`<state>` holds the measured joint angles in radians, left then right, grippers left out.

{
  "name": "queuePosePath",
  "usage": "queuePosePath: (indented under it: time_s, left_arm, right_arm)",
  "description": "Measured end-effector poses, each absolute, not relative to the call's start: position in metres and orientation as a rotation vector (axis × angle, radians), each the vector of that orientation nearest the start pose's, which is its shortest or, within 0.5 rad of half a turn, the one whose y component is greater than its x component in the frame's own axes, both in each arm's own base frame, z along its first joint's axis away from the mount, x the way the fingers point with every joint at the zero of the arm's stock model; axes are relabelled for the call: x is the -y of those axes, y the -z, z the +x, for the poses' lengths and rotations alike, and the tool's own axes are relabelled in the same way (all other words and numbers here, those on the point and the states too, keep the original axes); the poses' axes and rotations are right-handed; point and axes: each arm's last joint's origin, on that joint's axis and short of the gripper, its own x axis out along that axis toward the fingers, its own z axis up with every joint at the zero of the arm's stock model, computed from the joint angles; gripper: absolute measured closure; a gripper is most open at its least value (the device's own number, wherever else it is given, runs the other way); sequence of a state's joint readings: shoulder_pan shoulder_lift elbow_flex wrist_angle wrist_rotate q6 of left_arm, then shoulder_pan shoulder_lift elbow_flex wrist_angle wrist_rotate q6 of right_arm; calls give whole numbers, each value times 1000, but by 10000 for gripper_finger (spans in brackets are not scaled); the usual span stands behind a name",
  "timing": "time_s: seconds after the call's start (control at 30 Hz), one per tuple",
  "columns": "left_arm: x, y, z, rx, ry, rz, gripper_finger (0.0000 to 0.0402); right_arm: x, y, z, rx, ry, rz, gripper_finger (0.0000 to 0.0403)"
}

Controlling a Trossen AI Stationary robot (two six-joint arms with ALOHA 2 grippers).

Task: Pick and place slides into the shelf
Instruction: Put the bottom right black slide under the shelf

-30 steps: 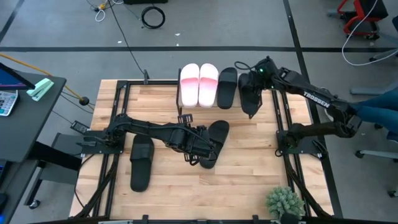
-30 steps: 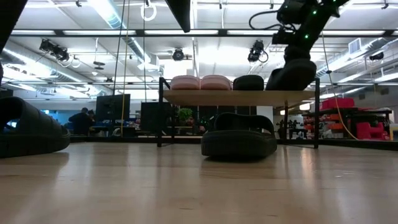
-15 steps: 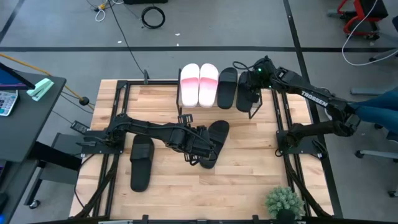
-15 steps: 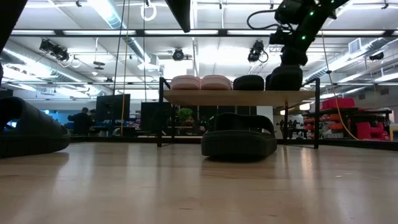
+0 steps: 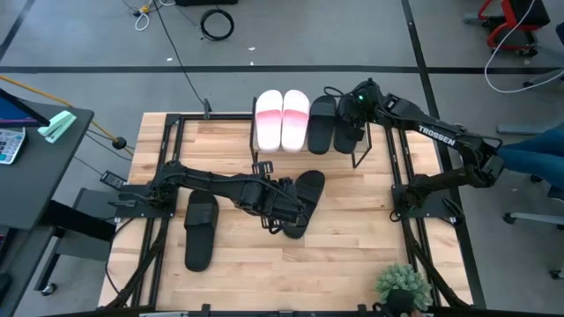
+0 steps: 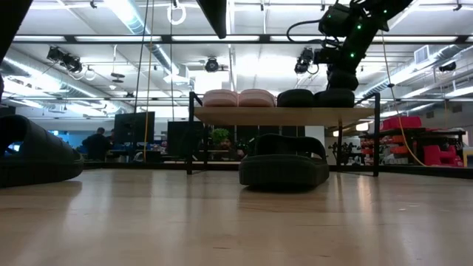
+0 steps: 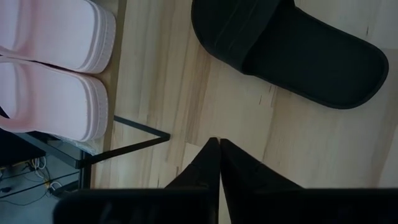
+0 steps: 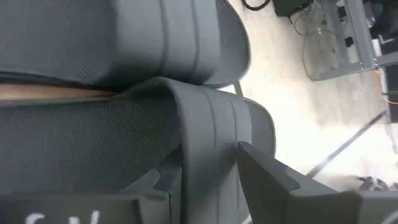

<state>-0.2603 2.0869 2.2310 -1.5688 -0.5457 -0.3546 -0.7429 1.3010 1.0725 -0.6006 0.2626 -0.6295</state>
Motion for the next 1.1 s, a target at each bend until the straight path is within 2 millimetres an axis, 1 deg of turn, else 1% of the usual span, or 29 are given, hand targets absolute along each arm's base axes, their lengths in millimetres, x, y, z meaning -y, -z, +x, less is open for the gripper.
queuePosePath:
  time_s: [0.1, 0.2, 0.37, 0.47, 0.6, 0.83, 0.97, 1.1]
  left_arm:
    - [88, -336, 388, -1237, -458, 259, 393]
    - [88, -336, 388, -1236, -458, 259, 394]
    - [88, -336, 388, -1236, -458, 258, 382]
    - [88, -336, 388, -1235, -458, 258, 378]
    - [88, -336, 388, -1235, -458, 258, 385]
    - [88, -336, 388, -1235, -459, 258, 395]
    - [88, -336, 388, -1235, -458, 258, 386]
    - [88, -336, 388, -1235, -458, 258, 377]
  right_arm:
    - [186, -290, 190, -1118, 664, -342, 266]
    - [182, -290, 187, -1132, 670, -303, 266]
    - [172, -292, 180, -1159, 659, -236, 266]
    - [166, -295, 178, -1119, 621, -186, 266]
    - [160, -300, 176, -1054, 563, -142, 266]
    - [156, -307, 171, -1016, 564, -150, 266]
    - [154, -312, 167, -1016, 617, -177, 266]
    - [152, -315, 165, -1005, 623, -181, 266]
